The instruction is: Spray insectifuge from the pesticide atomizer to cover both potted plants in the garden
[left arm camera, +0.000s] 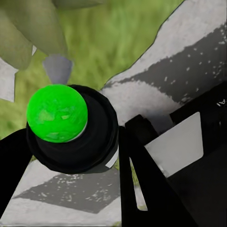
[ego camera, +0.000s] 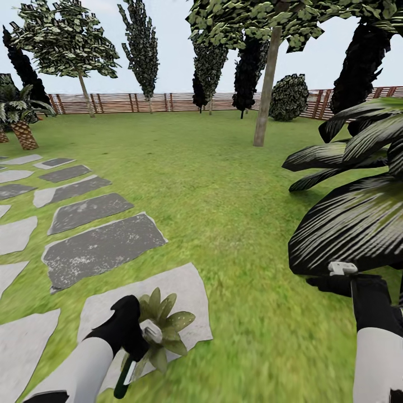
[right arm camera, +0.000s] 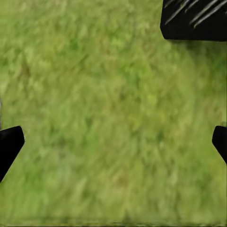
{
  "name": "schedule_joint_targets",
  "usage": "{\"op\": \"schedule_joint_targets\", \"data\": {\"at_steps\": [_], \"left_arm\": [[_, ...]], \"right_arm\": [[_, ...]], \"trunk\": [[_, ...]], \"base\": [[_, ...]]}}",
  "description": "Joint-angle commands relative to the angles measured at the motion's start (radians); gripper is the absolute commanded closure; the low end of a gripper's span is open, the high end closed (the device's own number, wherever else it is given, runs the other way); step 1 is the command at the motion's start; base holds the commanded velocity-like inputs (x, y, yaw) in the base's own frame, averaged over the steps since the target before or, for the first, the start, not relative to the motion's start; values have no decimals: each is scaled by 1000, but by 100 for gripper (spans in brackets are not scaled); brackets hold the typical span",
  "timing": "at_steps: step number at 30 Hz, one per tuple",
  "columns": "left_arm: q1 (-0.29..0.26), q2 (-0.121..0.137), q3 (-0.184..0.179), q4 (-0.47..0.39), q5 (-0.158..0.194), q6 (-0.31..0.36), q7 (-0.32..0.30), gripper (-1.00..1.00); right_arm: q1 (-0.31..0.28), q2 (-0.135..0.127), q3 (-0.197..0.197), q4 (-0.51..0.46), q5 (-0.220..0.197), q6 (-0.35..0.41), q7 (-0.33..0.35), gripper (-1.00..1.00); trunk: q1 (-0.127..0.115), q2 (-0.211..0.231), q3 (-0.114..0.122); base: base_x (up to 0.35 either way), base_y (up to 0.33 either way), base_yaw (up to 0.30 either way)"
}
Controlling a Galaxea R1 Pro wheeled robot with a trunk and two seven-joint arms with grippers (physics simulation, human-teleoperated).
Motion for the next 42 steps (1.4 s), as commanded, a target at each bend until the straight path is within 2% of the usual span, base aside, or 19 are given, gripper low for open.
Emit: {"op": "schedule_joint_targets", "data": {"at_steps": [1, 3, 7, 12, 42], "left_arm": [[0, 1, 9, 1, -8, 7, -4, 100], [1, 5, 11, 4, -9, 9, 1, 100], [3, 5, 15, 10, -7, 12, 1, 100], [4, -16, 19, 82, -2, 11, 0, 100], [4, -14, 22, 97, 0, 9, 6, 100]], "right_arm": [[-1, 0, -2, 32, 10, 1, 10, -100], [-1, 0, -1, 109, 12, 1, 8, -100], [-1, 0, -1, 164, 13, 1, 5, -100], [-1, 0, -3, 212, 13, 1, 2, -100], [-1, 0, -6, 225, 11, 1, 4, -100]], "trunk": [[0, 0, -1], [0, 0, -1], [0, 0, -1], [0, 0, -1], [0, 0, -1]], "base": [[0, 0, 0], [-23, 9, 0], [-90, 68, 0], [-11, 9, 0], [0, 0, -70]]}}
